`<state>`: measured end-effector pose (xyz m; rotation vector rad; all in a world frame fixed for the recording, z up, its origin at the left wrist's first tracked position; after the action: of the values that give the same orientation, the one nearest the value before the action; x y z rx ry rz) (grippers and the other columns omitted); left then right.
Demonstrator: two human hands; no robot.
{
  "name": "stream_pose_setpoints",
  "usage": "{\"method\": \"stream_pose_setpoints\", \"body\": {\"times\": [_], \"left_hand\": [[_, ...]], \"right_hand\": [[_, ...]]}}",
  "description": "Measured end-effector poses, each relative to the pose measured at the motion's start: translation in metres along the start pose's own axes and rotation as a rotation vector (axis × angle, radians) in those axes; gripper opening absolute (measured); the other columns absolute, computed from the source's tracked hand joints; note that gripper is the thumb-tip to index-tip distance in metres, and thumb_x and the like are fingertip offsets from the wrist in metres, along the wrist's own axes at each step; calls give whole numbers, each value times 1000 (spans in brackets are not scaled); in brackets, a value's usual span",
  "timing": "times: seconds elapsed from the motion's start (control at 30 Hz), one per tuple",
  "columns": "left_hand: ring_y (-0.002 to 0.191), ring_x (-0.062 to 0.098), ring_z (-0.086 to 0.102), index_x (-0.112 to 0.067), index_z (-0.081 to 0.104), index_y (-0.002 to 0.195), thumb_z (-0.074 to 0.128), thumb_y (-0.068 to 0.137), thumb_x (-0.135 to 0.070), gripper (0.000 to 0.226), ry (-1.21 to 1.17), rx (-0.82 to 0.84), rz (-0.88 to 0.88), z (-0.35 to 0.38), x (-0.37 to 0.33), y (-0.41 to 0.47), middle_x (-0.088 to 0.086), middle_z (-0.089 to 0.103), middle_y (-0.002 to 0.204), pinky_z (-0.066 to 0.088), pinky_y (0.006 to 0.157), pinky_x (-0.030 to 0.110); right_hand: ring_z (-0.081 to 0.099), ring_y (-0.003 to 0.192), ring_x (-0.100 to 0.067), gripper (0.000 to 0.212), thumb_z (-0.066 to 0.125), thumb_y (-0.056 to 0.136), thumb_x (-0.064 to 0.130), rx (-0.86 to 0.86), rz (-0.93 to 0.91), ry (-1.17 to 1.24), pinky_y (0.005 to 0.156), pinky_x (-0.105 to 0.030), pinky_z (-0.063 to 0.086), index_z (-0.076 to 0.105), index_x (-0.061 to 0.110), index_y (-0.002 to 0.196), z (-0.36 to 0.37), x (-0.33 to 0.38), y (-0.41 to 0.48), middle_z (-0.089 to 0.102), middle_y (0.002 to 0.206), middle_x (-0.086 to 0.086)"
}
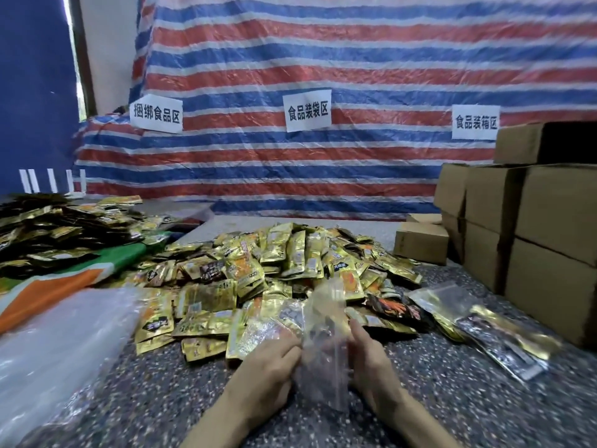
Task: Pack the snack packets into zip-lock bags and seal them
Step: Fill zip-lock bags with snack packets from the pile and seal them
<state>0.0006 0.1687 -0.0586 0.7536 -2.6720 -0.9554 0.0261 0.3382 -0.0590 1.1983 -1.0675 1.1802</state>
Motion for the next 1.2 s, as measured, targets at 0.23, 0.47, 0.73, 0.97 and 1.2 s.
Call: {"method": "stream_pose_setpoints", "body": {"times": [0.23,0.47,0.73,0.97,1.2], "left_hand": [[90,10,59,-19,61,92,63,81,-32,16,-99,51,-142,0,-2,-4,-6,67,96,43,99,27],[87,11,54,-16,60,90,19,95,-70,68,-76,-84,-86,-11,-17,-3,-1,64,95,40,88,26],[62,10,53,-24,54,71,48,91,-40,26,-591,-299,-445,-16,8,-11,-3,57,67,49,69,37],[53,14,54,-9,71,63,95,49,-51,50,-1457,10,-749,2,22,-19,5,60,61,43,48,24],[85,30,63,3,58,113,91,61,-35,72,-1873,-88,-970,-1,23,-25,25,55,109,57,81,50]], "right_hand": [[65,66,-17,16,81,75,27,-39,-105,-50,56,-23,51,77,12,72,-9,-1,0,73,74,-9],[64,57,-15,29,90,69,30,126,-99,-124,56,-24,52,65,17,62,-1,-1,-7,68,65,-5],[45,44,-12,32,84,66,38,-136,-97,115,43,-21,37,69,11,59,-18,-1,-3,57,55,-2],[44,44,-13,29,85,70,39,-88,-171,108,41,-22,36,69,18,58,-17,4,-8,61,59,-4],[45,43,-16,37,91,61,41,10,-138,94,40,-21,34,66,15,56,-7,8,-16,56,58,-8]]}}
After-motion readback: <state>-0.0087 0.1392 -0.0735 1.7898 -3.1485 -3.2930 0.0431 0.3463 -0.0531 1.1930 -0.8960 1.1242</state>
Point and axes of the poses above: each hand's wrist, its own y-axis towards the middle knuckle, its own z-axis out of the palm, x = y × z, the point moved 4 cm from there along y, towards the middle knuckle
